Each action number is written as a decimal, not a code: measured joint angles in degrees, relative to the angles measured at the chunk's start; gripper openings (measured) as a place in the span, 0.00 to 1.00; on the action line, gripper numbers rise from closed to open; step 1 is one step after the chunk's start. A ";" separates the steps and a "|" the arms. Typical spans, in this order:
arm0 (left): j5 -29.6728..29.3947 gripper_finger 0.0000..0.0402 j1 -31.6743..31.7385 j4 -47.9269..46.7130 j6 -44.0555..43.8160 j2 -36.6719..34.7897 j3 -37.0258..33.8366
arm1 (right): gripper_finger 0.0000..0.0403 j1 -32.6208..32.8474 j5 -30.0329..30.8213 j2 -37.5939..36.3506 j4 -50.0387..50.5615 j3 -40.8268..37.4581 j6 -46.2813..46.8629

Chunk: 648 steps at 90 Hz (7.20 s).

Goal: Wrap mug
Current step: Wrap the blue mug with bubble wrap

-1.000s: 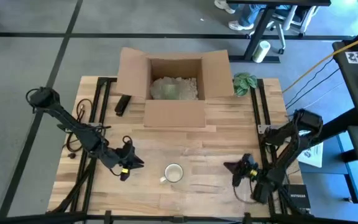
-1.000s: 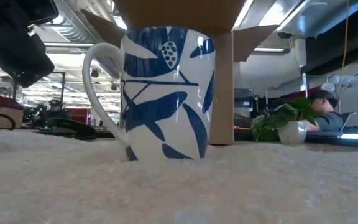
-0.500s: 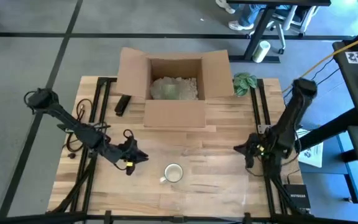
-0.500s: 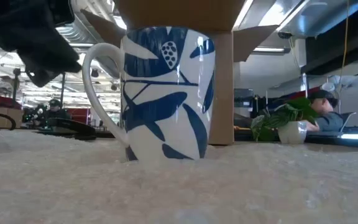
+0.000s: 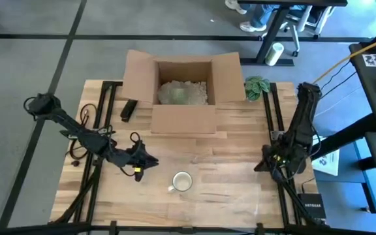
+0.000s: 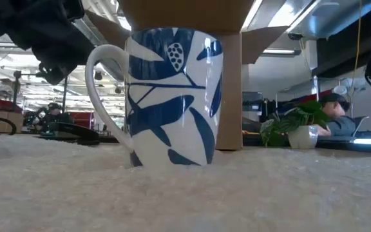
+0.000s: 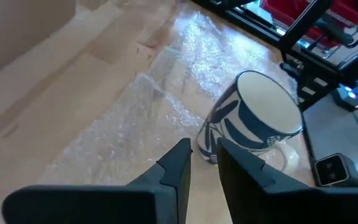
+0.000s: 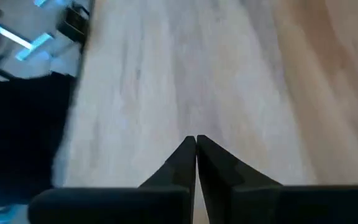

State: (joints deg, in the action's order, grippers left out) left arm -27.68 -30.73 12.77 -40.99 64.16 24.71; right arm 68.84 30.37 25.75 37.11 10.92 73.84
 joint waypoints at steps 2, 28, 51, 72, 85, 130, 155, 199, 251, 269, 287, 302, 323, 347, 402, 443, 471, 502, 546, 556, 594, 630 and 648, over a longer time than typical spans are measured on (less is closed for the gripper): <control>0.02 0.15 0.01 0.38 -0.14 0.00 0.00 | 0.00 -0.29 -0.88 1.19 0.74 0.10 0.07; -0.04 0.15 0.03 1.80 -3.80 0.00 0.00 | 0.06 -1.75 -8.29 13.12 1.89 0.37 3.89; -0.09 0.15 0.01 1.84 -6.94 0.00 0.00 | 0.28 -1.77 -7.30 13.82 -0.06 0.35 3.89; -0.98 0.15 -0.01 1.84 -6.78 0.09 0.00 | 0.34 -1.77 -7.01 16.48 -3.78 -0.77 5.58; -1.48 0.15 -0.01 1.84 -6.61 0.09 0.00 | 0.27 -1.75 -5.47 21.04 -6.31 -0.68 5.49; -4.48 0.15 -6.97 1.87 -7.03 0.09 0.02 | 0.00 -8.90 5.00 36.85 -26.60 6.76 -3.76; -10.02 0.15 -11.80 5.54 -6.89 0.13 0.04 | 0.00 -20.52 7.09 41.53 -35.83 18.61 -26.42; -10.51 0.15 -14.11 7.67 -5.37 2.05 0.04 | 0.00 -42.50 -16.71 68.00 -51.00 42.08 -47.39; -10.49 0.15 -19.68 -0.38 -1.15 0.13 0.04 | 0.00 -54.87 -22.63 88.32 -48.33 67.10 -44.69; -12.35 0.15 -20.41 -8.65 -1.92 -5.60 0.04 | 0.04 -55.41 -26.95 89.15 -48.13 67.47 -44.52; -12.41 0.15 -20.50 -14.99 0.13 -11.62 0.04 | 0.22 -55.41 -27.00 89.14 -49.24 67.47 -43.97; -12.40 0.15 -20.56 -19.60 1.14 -14.98 0.04 | 0.33 -55.41 -26.99 88.61 -50.75 67.60 -44.82; -12.92 0.15 -20.56 -23.71 1.81 -16.80 0.04 | 0.23 -53.59 -23.86 87.11 -24.91 80.64 -48.70; -13.68 0.15 -20.49 -24.45 3.89 -17.09 0.04 | 0.01 -49.26 -21.82 86.93 6.89 98.12 -44.96; -9.53 0.15 -16.56 -26.27 5.87 -17.09 0.04 | 0.00 -45.60 -27.63 95.73 11.71 97.87 -22.52; -6.94 0.15 -16.62 -27.40 5.02 -17.09 0.04 | 0.00 -48.98 -32.88 101.75 10.50 97.92 -16.76; -3.75 0.15 -17.08 -27.29 1.83 -16.04 0.04 | 0.00 -50.17 -39.00 104.11 11.22 98.27 -14.90; -1.45 0.15 -17.68 -14.95 1.24 -4.65 0.04 | 0.00 -50.08 -34.97 104.83 20.32 104.73 -17.25; -2.10 0.15 -11.42 12.50 6.51 19.62 0.02 | 0.00 -48.85 -35.54 104.70 25.74 108.85 -18.81; -1.95 0.15 -10.58 18.42 6.97 23.69 0.03 | 0.00 -47.96 -34.90 104.68 26.01 108.88 -18.71; -3.46 0.15 -10.90 12.98 9.57 19.43 0.79 | 0.00 -43.50 -19.65 104.55 31.31 119.61 -18.21; -9.90 0.15 -8.82 8.70 13.68 14.45 0.79 | 0.00 -48.21 -18.21 105.45 20.87 122.93 -28.19; -10.05 0.15 -7.51 14.06 18.52 14.43 0.80 | 0.00 -49.48 -20.53 106.81 20.13 122.84 -29.37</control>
State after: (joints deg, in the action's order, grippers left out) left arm -37.74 -38.23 26.83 -22.47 78.59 25.50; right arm 19.36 9.84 132.56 57.24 133.76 44.47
